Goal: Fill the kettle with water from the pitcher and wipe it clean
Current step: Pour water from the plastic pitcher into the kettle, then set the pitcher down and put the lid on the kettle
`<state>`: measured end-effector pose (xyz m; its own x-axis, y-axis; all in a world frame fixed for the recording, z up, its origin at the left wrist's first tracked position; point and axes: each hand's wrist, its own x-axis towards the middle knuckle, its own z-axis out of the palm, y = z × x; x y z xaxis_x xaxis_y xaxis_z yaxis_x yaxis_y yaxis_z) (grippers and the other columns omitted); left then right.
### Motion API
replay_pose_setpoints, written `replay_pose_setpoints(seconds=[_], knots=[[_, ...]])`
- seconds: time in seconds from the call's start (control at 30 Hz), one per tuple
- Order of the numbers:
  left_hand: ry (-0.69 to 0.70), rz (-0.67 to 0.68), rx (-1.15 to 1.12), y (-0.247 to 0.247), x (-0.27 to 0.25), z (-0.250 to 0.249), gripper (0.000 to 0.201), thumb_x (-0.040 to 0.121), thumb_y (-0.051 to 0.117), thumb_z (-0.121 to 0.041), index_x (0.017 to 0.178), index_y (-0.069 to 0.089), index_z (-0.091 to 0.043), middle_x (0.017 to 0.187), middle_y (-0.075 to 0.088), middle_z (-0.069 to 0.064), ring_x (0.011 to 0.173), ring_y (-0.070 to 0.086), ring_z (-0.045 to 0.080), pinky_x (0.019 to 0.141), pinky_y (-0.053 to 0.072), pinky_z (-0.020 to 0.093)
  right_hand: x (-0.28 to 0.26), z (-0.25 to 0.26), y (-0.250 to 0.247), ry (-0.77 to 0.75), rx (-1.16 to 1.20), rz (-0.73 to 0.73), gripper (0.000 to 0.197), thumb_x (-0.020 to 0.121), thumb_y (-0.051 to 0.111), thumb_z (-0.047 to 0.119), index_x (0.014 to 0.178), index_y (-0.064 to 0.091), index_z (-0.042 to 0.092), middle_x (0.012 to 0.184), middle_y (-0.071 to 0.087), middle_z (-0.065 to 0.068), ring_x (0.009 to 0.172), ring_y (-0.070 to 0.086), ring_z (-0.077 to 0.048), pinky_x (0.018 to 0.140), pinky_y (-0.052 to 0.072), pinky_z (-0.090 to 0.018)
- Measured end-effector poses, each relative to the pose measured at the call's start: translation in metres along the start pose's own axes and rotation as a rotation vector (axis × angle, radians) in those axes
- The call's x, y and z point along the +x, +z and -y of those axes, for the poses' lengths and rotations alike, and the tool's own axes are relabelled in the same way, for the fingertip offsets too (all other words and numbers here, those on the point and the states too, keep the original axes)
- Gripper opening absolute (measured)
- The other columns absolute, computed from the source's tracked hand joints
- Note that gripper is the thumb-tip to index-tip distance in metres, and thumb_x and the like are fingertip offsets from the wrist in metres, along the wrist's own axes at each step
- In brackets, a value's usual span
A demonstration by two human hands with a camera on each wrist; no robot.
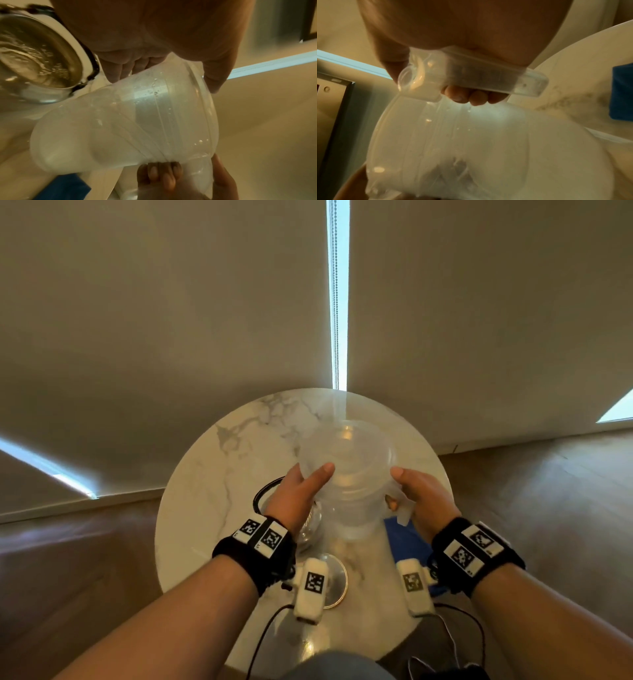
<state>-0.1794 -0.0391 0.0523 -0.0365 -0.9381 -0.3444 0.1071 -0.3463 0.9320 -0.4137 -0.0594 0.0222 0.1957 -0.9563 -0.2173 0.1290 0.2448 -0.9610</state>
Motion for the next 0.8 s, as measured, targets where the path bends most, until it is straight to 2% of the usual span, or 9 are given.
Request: replay_pose_setpoints(seconds=[0.07,0.1,0.2,0.27,0.33,0.43,0.57,0.7,0.8], knots=[[0.046,0.025,0.062,0.004,0.019,-0.008,0.041,0.096,0.068,-0.041,0.131,0.066,-0.019,0.122,0.078,0.004,0.114,0.074,0.023,0.105,0.054,0.047,0.005,-0.004,-0.001,-0.019,0.021,-0.057,0.078,0.079,0.072,0.060,0.088,0.059,-0.017,0.064,0.056,-0.011,0.061,0.048,-0.030,0.064,0.041,-0.042],[0.058,0.023,0.102,0.005,0.031,-0.011,0.046,0.092,0.071,-0.045,0.130,0.068,-0.021,0.122,0.078,0.004,0.115,0.074,0.025,0.107,0.052,0.051,0.008,-0.006,-0.002,-0.030,0.035,-0.080,0.072,0.081,0.070,0.057,0.085,0.059,-0.015,0.065,0.057,-0.010,0.062,0.049,-0.029,0.066,0.042,-0.042],[0.052,-0.004,0.221,0.007,0.070,-0.015,0.044,0.080,0.075,-0.054,0.118,0.075,-0.031,0.115,0.080,-0.002,0.111,0.075,0.023,0.106,0.053,0.054,0.022,-0.014,-0.002,-0.046,0.026,-0.160,0.051,0.084,0.063,0.051,0.075,0.060,0.000,0.066,0.061,-0.007,0.063,0.057,-0.026,0.065,0.049,-0.037],[0.033,0.005,0.280,0.007,0.095,-0.015,0.048,0.075,0.077,-0.058,0.116,0.076,-0.034,0.111,0.081,-0.002,0.108,0.075,0.026,0.104,0.054,0.056,0.032,-0.020,-0.003,-0.030,0.000,-0.204,0.047,0.089,0.060,0.047,0.079,0.061,0.000,0.070,0.063,-0.008,0.064,0.060,-0.023,0.064,0.052,-0.035],[0.010,0.014,0.322,0.005,0.115,-0.013,0.055,0.071,0.078,-0.061,0.118,0.075,-0.033,0.110,0.081,-0.002,0.107,0.076,0.026,0.102,0.056,0.056,0.043,-0.027,-0.006,0.003,-0.024,-0.227,0.044,0.092,0.057,0.043,0.082,0.063,0.001,0.074,0.064,-0.008,0.068,0.062,-0.024,0.069,0.052,-0.039],[0.017,0.022,0.378,0.003,0.128,-0.011,0.055,0.074,0.075,-0.062,0.123,0.072,-0.036,0.112,0.080,-0.007,0.107,0.075,0.020,0.101,0.056,0.053,0.054,-0.031,-0.007,0.061,-0.014,-0.224,0.034,0.092,0.059,0.041,0.077,0.064,0.011,0.076,0.065,-0.007,0.076,0.062,-0.028,0.077,0.051,-0.044],[0.034,0.052,0.391,-0.003,0.141,0.001,0.071,0.071,0.076,-0.076,0.130,0.067,-0.038,0.120,0.077,-0.009,0.112,0.074,0.020,0.101,0.057,0.052,0.062,-0.041,-0.003,0.125,0.040,-0.257,0.028,0.089,0.059,0.039,0.076,0.065,0.014,0.072,0.066,-0.006,0.079,0.058,-0.032,0.081,0.047,-0.047],[0.038,0.049,0.377,-0.010,0.148,0.004,0.084,0.069,0.079,-0.073,0.137,0.061,-0.027,0.125,0.075,-0.006,0.113,0.073,0.018,0.101,0.058,0.051,0.065,-0.046,0.001,0.151,0.028,-0.267,0.032,0.084,0.062,0.045,0.080,0.065,0.014,0.075,0.066,-0.008,0.081,0.057,-0.035,0.082,0.047,-0.052],[0.018,0.032,0.417,-0.012,0.150,0.004,0.100,0.063,0.079,-0.080,0.143,0.053,-0.026,0.134,0.070,-0.006,0.118,0.070,0.017,0.103,0.056,0.048,0.065,-0.043,-0.002,0.185,-0.068,-0.281,0.040,0.079,0.061,0.054,0.082,0.069,0.014,0.084,0.069,-0.016,0.084,0.063,-0.038,0.094,0.050,-0.062]])
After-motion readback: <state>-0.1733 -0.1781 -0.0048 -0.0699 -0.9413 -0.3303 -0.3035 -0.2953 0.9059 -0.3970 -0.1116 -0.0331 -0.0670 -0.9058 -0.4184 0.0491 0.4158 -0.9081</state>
